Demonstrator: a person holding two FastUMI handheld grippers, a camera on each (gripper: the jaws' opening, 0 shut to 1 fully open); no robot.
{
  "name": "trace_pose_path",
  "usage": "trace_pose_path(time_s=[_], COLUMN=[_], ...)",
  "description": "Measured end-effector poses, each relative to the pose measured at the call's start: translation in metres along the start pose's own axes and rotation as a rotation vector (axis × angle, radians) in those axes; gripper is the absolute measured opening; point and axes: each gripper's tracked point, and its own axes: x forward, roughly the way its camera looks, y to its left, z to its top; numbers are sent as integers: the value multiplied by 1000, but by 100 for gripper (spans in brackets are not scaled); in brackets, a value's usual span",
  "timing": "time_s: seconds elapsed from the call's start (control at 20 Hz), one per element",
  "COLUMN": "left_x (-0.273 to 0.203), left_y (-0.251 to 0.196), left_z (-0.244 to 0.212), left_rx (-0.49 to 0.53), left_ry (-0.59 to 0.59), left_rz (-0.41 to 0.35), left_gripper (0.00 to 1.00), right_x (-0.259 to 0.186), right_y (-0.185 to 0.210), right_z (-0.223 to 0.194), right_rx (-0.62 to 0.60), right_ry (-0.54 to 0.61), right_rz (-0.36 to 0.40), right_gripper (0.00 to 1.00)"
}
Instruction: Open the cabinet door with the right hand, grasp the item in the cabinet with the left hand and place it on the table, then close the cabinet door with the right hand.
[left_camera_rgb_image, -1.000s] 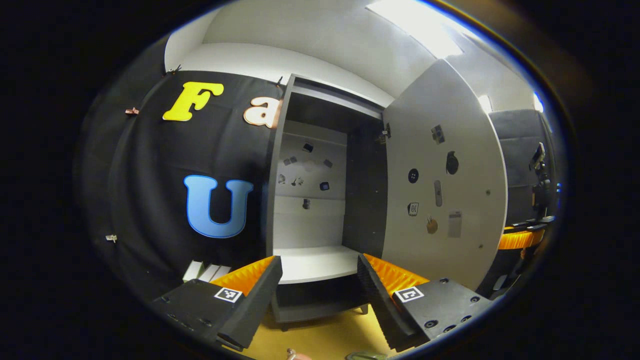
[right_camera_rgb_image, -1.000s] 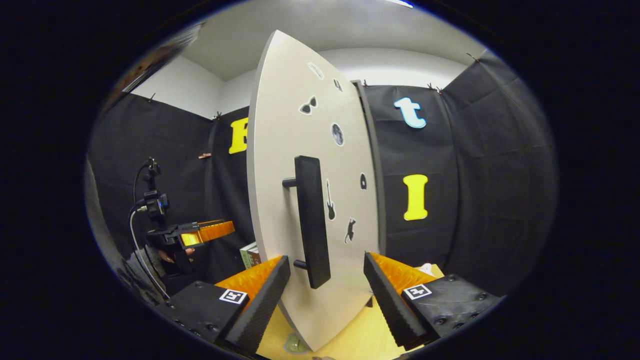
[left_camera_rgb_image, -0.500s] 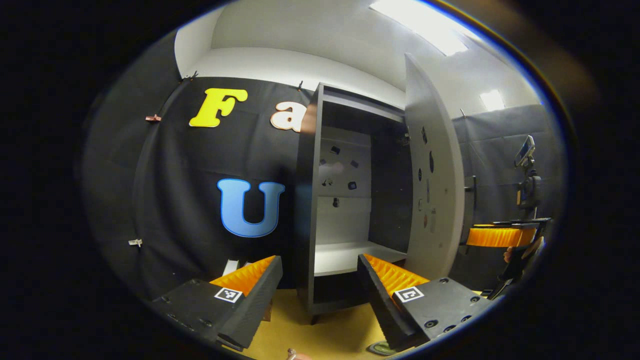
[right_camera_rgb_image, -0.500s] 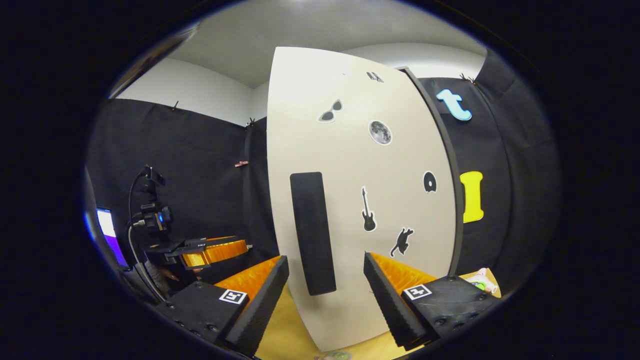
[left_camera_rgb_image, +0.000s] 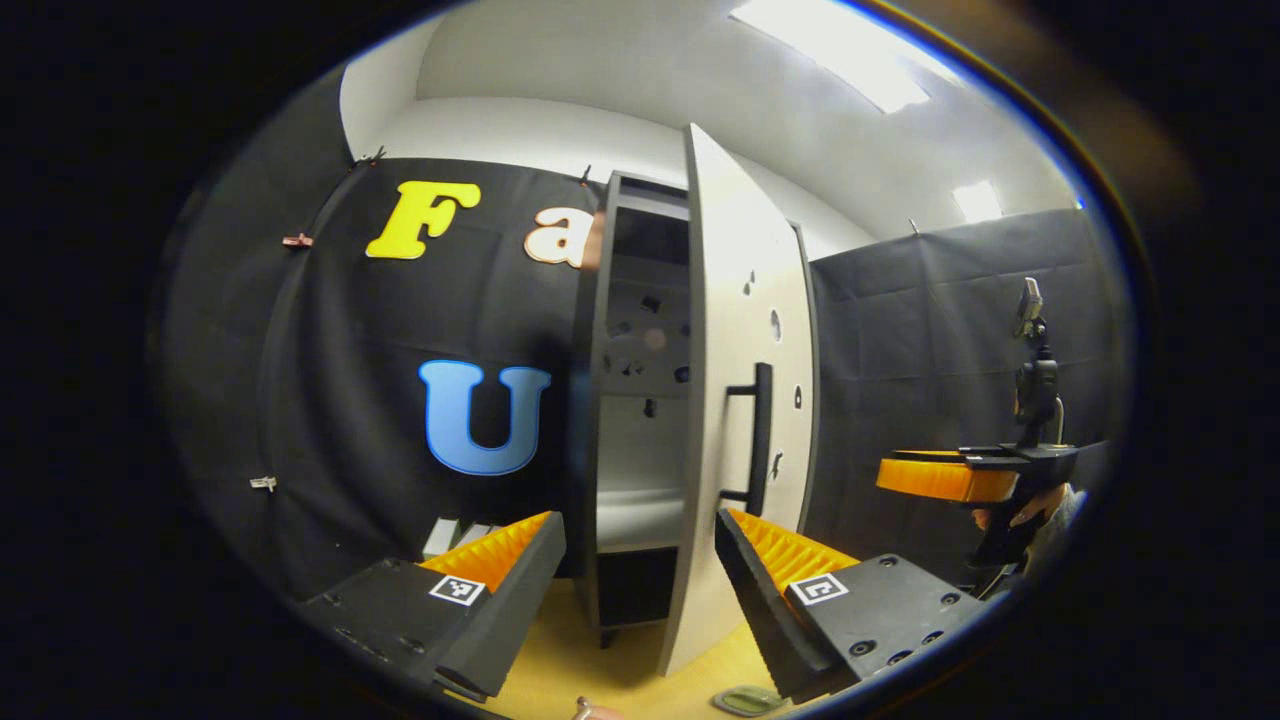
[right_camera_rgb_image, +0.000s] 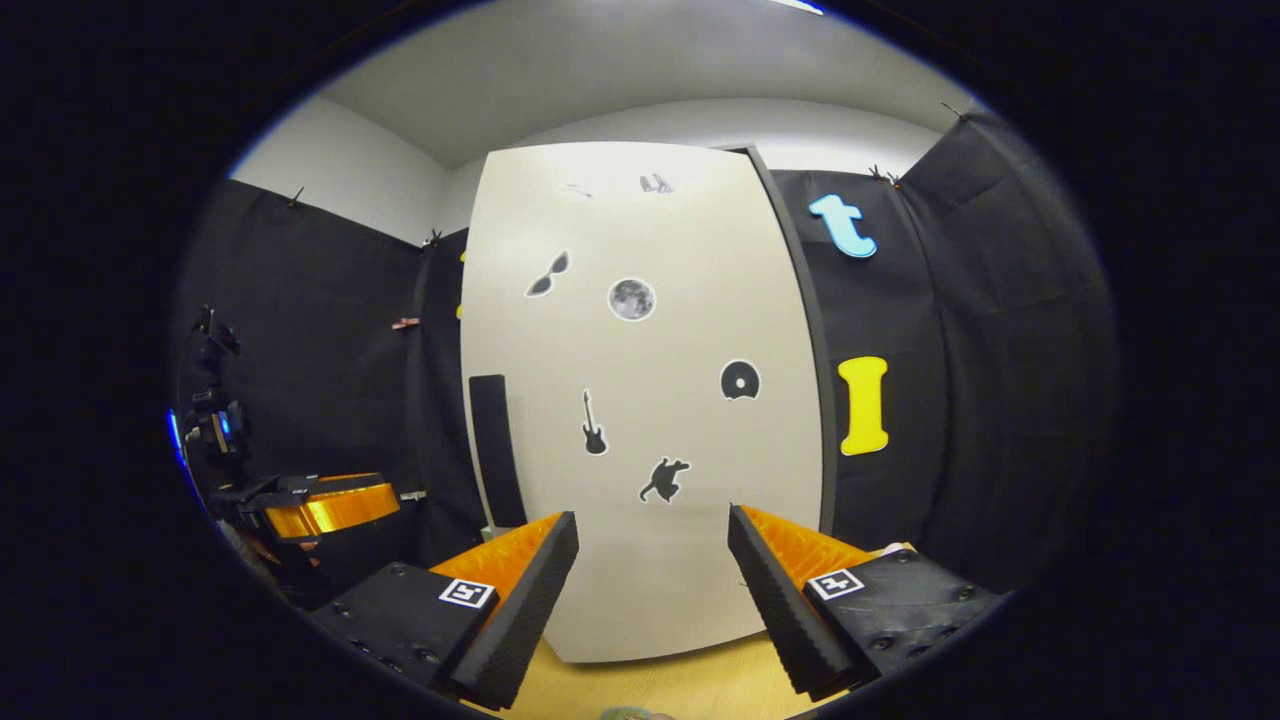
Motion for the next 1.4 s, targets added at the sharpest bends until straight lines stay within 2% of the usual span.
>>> trace_pose_path(time_s=[0.15,0.3,0.35,0.6,1.0,1.4], left_x=[6,11,11,21,26,35], left_y=[-13,-33,-38,-49,-37,-29], left_z=[10,19,19,13,4,-6], left_rx=[37,15,12,67,21,-2], left_ry=[-25,-75,-75,-40,-13,13], left_rz=[36,57,64,102,137,154], left_gripper=[95,92,95,95,93,95], right_x=[-5,-16,-19,-29,-23,-15], right_y=[-24,-33,-35,-38,-48,-64], right_z=[11,17,18,11,6,-12], right_rx=[-90,-123,-131,-134,-93,-120], right_ry=[-35,-53,-55,-42,-34,3], right_rz=[-97,-148,-156,-166,-176,-202], right_gripper=[97,97,97,97,97,98])
